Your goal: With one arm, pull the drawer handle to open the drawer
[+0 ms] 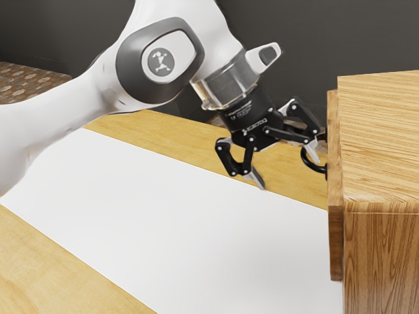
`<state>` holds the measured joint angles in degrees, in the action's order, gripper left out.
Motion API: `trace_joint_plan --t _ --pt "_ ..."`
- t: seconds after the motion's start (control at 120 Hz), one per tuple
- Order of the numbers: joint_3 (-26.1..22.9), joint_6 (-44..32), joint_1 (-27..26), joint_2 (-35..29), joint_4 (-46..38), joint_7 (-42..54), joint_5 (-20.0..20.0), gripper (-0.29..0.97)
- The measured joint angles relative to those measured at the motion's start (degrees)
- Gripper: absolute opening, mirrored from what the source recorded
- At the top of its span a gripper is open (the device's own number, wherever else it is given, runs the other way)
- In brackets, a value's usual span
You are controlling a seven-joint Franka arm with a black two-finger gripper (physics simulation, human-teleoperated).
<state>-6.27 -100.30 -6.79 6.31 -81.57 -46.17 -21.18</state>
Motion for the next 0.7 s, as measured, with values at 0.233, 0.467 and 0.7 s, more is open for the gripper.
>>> trace_joint_plan --t 0.233,0.467,0.7 --pt "0.9 0.4 2.2 -4.1 -4.8 0.1 0.6 0.68" --pt "1.4 0.3 5.0 -10.3 -11.3 0.3 2.4 0.68" --pt "4.5 -0.2 5.7 -16.6 -18.9 0.5 5.1 0.68"
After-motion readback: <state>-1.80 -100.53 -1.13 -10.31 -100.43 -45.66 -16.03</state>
